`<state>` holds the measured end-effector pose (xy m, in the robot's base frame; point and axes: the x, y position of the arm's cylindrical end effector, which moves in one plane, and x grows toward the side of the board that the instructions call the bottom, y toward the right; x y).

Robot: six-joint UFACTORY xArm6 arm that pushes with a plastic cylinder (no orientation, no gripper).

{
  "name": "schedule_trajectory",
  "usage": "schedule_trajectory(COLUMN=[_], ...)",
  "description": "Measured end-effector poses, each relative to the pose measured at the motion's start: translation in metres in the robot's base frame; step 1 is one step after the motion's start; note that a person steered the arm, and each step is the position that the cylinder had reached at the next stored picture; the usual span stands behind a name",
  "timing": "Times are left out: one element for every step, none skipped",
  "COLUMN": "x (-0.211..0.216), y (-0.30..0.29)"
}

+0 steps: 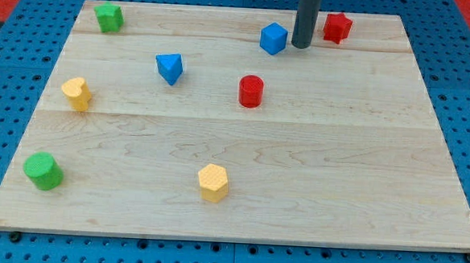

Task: Slide blue cube to the top center of the board

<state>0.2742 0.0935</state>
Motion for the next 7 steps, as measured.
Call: schedule_trajectory(x=[-0.003,-0.013,-0.029,-0.029,-0.03,-0.032,-0.026], y=[-0.026,-0.057,-0.058,-0.057,-0.056,-0.055,-0.056])
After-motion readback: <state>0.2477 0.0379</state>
